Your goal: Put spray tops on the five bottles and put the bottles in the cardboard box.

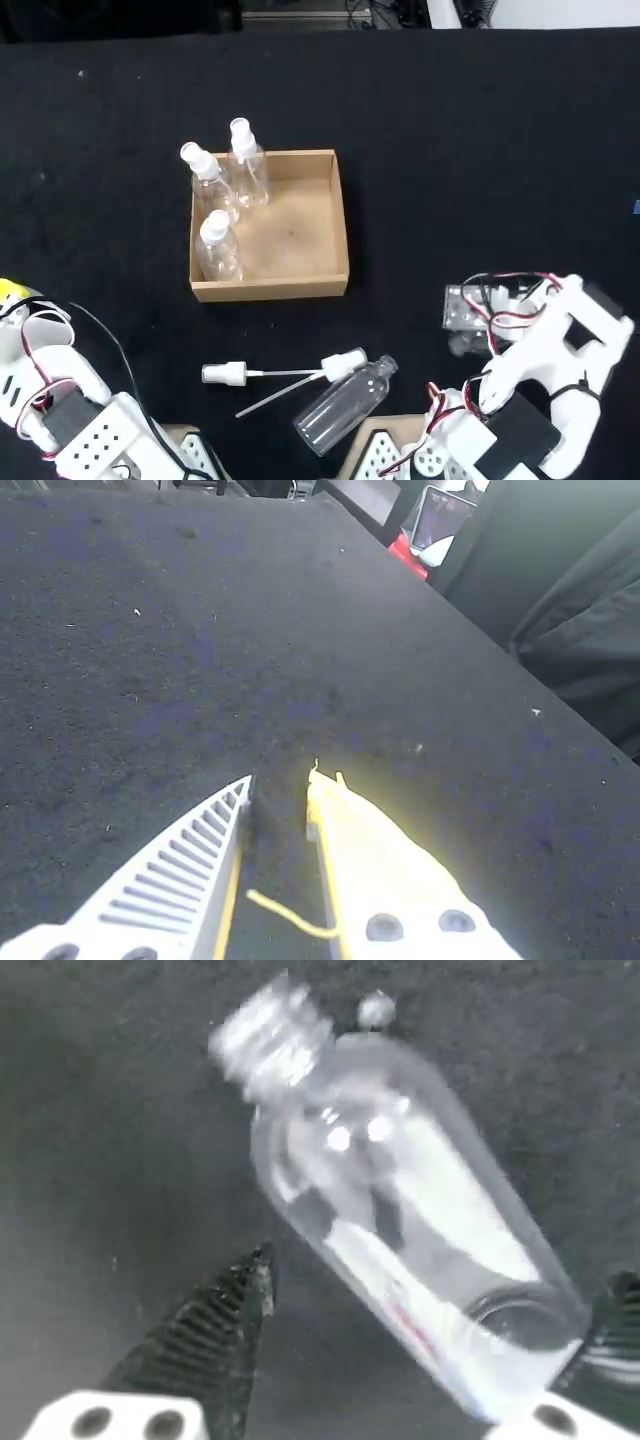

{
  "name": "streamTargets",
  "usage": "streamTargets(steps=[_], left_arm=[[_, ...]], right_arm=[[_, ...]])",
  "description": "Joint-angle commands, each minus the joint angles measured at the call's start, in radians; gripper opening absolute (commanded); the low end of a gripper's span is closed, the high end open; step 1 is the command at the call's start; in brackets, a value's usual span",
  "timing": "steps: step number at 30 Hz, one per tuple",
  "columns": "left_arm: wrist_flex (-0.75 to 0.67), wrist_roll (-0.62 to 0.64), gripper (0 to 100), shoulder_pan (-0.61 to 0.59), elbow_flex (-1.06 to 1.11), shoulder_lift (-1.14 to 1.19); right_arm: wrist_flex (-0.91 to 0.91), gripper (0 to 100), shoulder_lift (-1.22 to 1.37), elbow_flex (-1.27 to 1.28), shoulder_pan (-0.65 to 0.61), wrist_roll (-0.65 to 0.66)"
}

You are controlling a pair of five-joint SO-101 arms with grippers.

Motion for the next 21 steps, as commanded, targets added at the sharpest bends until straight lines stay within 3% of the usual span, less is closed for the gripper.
streamTargets(steps=[1, 5, 8, 11, 14, 19, 21], left_arm=[[-0.028, -0.002, 8, 0.01, 0.025, -0.012], [-0.026, -0.002, 8, 0.01, 0.025, -0.012], [-0.026, -0.002, 8, 0.01, 0.025, -0.012], [-0.026, -0.002, 8, 0.01, 0.025, -0.012], [-0.026, -0.002, 8, 0.01, 0.025, -0.012], [-0.026, -0.002, 8, 0.01, 0.025, -0.012], [-0.026, -0.002, 8, 0.01, 0.025, -0.012]], right_arm=[[-0.037, 29.1, -0.005, -0.002, -0.041, -0.203], [-0.037, 16.8, -0.008, -0.035, -0.104, -0.692], [-0.035, 16.7, -0.001, -0.102, -0.086, -1.042], [-0.017, 16.7, 0.001, -0.139, -0.034, -1.272], [0.052, 18.7, 0.001, -0.137, -0.021, -1.324], [0.15, 38.2, -0.001, -0.145, -0.023, -1.274], [0.157, 41.7, -0.001, -0.159, -0.038, -1.27]])
